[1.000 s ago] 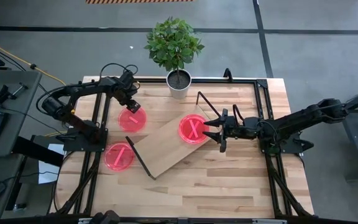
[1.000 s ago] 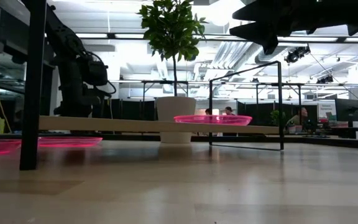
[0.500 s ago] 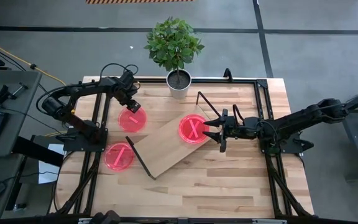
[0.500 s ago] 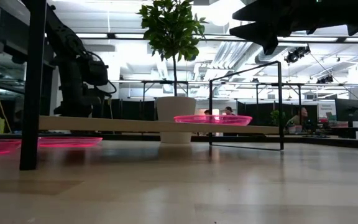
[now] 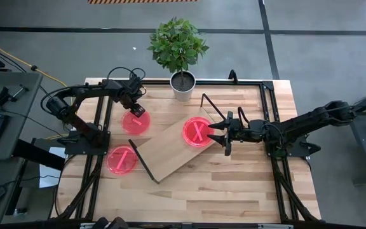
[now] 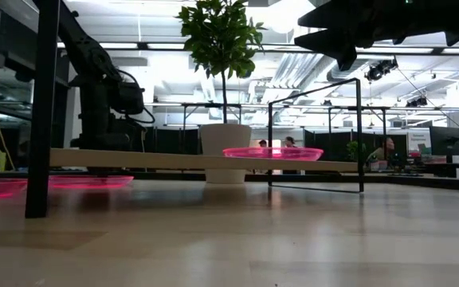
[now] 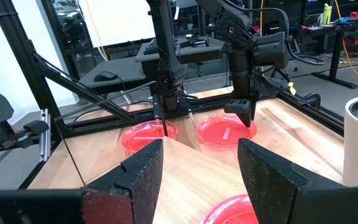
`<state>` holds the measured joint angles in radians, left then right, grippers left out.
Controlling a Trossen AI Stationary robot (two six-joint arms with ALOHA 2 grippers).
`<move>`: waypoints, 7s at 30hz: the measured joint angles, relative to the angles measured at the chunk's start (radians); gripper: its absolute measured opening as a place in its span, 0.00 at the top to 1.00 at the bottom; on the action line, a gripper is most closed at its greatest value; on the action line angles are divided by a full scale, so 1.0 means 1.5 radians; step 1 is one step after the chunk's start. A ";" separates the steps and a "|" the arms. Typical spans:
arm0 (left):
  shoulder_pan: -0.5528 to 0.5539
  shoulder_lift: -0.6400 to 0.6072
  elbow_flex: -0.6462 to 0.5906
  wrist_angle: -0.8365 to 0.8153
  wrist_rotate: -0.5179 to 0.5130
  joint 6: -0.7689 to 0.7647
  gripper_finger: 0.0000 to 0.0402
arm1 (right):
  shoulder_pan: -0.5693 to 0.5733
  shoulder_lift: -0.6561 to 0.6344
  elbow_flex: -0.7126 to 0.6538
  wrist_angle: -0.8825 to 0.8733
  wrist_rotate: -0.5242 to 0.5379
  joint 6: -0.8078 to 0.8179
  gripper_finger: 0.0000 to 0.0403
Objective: Place and stack plates onto a shelf
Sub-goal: Put the pink plate on the shelf, then stack the pink plate on top of the pink plate on the shelf
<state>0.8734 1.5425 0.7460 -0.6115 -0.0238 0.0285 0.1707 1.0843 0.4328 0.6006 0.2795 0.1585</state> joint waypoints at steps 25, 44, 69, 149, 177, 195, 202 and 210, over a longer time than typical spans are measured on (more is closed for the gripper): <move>0.001 -0.125 0.059 0.005 0.005 -0.007 1.00 | 0.000 0.000 0.000 0.000 0.000 -0.001 0.52; -0.189 -0.342 0.078 -0.033 0.083 -0.128 1.00 | 0.000 0.000 0.000 -0.011 0.000 -0.001 0.52; -0.536 -0.130 0.069 0.073 0.031 -0.292 1.00 | 0.000 0.000 0.000 -0.014 0.000 0.014 0.52; -1.243 0.045 0.094 -0.218 -0.134 -0.825 0.68 | 0.000 0.000 0.000 -0.070 0.001 0.062 0.52; -1.223 0.134 0.090 -0.294 -0.136 -0.893 0.97 | 0.000 0.000 0.000 -0.074 0.000 0.063 0.52; -1.160 0.006 0.398 -0.497 0.077 -0.768 1.00 | 0.000 0.000 0.000 -0.073 0.000 0.068 0.52; -1.154 -0.054 0.563 -0.505 -0.002 -0.769 1.00 | 0.000 0.000 0.000 -0.073 0.000 0.069 0.52; -1.153 -0.080 0.726 -0.510 -0.104 -0.698 1.00 | 0.000 0.000 0.000 -0.073 0.000 0.069 0.52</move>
<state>-0.8554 1.4226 1.8346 -1.3762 -0.1804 -1.0188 0.1707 1.0843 0.4328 0.4908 0.2798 0.2615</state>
